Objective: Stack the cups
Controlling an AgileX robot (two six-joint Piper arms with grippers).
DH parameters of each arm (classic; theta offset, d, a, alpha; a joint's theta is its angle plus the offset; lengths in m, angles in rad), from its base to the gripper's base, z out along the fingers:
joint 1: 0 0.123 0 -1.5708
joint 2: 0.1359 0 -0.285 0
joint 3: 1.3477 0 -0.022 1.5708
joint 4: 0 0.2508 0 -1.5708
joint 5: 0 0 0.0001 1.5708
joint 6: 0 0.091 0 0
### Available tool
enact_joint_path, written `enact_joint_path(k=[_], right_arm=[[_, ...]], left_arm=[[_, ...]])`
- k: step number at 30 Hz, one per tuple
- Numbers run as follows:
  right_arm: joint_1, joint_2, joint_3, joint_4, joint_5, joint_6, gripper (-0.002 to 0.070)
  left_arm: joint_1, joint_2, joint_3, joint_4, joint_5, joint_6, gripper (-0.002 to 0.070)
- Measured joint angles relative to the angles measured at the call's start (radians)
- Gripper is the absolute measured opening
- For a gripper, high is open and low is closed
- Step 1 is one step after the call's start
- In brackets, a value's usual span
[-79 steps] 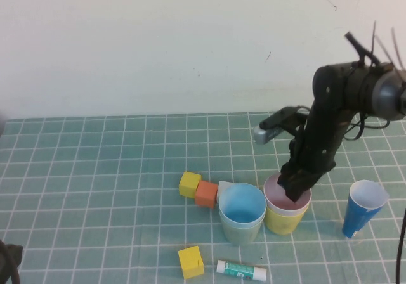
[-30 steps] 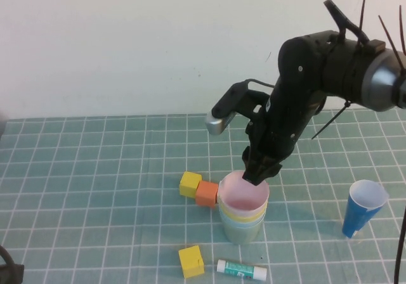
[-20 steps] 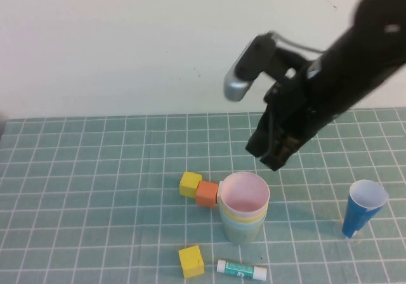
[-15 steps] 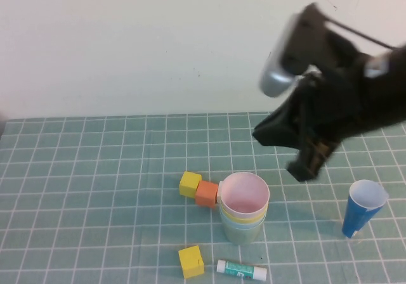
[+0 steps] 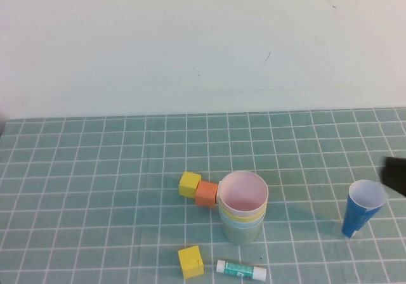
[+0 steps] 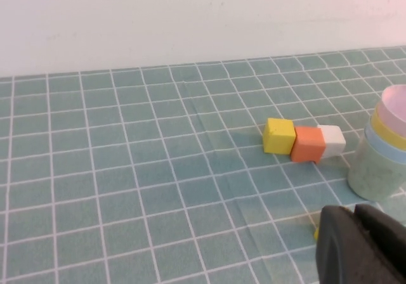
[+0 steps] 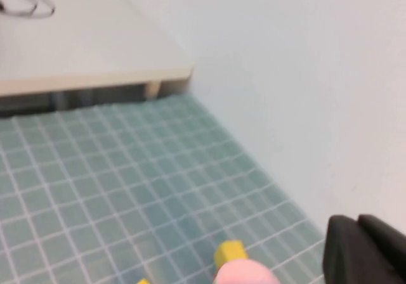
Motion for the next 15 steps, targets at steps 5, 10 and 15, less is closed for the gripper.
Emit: enact_joint_path(k=[5, 10, 15], right_arm=[[0.0, -0.155, 0.088, 0.004, -0.037, -0.002, -0.0001], [0.0, -0.199, 0.141, 0.005, -0.04, -0.002, -0.0001], [0.0, -0.199, 0.199, 0.006, -0.042, -0.002, -0.0001]], left_arm=[[0.0, 0.0, 0.002, -0.001, -0.009, 0.002, -0.0001], [0.0, 0.0, 0.002, -0.001, -0.011, 0.002, -0.0001], [0.0, 0.0, 0.002, -0.001, -0.011, 0.002, -0.0001]])
